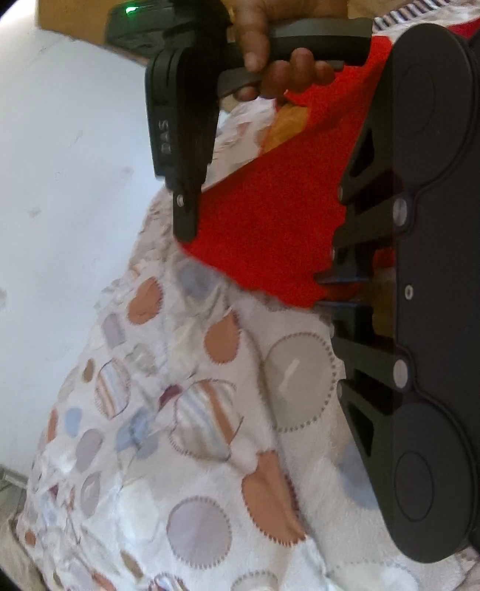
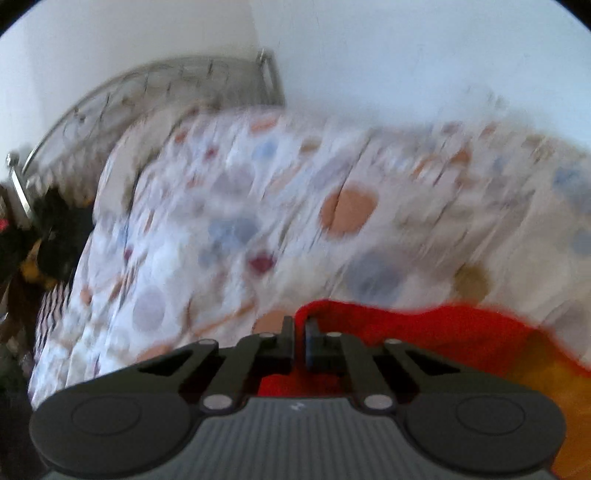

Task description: Fold small clothes

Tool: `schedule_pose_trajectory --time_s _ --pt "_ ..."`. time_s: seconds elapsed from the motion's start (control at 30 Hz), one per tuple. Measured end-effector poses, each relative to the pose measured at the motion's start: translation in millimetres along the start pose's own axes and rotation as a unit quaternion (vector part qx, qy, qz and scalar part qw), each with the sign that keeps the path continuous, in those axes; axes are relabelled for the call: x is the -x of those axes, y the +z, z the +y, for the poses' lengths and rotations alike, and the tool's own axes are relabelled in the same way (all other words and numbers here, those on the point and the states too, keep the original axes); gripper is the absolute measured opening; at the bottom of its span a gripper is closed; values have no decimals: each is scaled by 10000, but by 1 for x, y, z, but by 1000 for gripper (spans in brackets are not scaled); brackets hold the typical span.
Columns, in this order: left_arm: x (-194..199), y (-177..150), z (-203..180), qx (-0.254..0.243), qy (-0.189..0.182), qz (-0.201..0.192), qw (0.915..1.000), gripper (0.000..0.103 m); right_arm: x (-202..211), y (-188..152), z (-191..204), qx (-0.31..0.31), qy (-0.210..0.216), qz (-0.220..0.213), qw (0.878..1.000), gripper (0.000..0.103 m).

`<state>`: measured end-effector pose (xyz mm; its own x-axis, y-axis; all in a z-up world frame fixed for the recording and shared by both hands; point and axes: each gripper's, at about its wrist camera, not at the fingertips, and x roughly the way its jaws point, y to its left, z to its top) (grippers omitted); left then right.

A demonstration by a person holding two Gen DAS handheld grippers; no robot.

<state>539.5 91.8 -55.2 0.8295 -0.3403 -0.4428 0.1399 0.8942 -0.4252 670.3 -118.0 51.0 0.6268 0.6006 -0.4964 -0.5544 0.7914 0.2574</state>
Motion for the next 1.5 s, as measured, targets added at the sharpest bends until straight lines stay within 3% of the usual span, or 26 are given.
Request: schedule_pose_trajectory --time_s 0.1,0.23,0.3,0.33,0.37,0.43,0.53,0.57,0.63,0.77,0.83,0.9,1.0,1.3,1.5 --pt "6 4 -3 133 47 -176 9997 8 1 0 -10 -202 -107 -59 9997 5" --pt "-4 6 -12 -97 406 153 9990 12 -4 -7 -16 -339 -117 103 9993 7" --pt "-4 5 -15 -237 491 258 9982 21 9 -10 -15 -178 -287 59 9994 32" --pt "-1 5 -18 -358 550 221 9976 37 20 -11 -14 -32 -353 -43 9994 58" --pt "2 4 -19 -465 568 190 9971 56 33 -16 -14 155 -439 -144 9988 75" --pt "10 5 -24 -594 677 -3 9959 76 59 -27 -10 517 -758 -251 9955 87" --pt "13 10 -35 -823 762 -201 9935 82 110 -64 -10 901 -1535 -244 9837 102" --pt "11 13 -40 -928 830 -244 9919 90 128 -82 -10 1032 -1859 -200 9769 103" --pt "3 17 -51 -1131 1018 -322 9878 96 160 -118 -8 1265 -2408 -90 9622 103" --pt "-31 27 -65 -1348 1436 -71 9804 94 210 -181 -4 1431 -3150 -29 9382 103" --pt "-56 33 -62 -1122 1749 365 9775 92 226 -207 -7 1200 -3383 44 9333 103" --pt "-73 37 -52 -730 1785 668 9790 93 230 -225 -13 1000 -3620 210 9266 103" --pt "-84 43 -44 -330 1915 774 9779 98 232 -252 -17 922 -3980 509 9113 103" --pt "-34 50 -43 310 2222 679 9721 97 301 -278 11 558 -3770 58 9245 103" --pt "36 26 -60 191 2258 361 9733 102 346 -297 32 178 -3591 -205 9329 103"
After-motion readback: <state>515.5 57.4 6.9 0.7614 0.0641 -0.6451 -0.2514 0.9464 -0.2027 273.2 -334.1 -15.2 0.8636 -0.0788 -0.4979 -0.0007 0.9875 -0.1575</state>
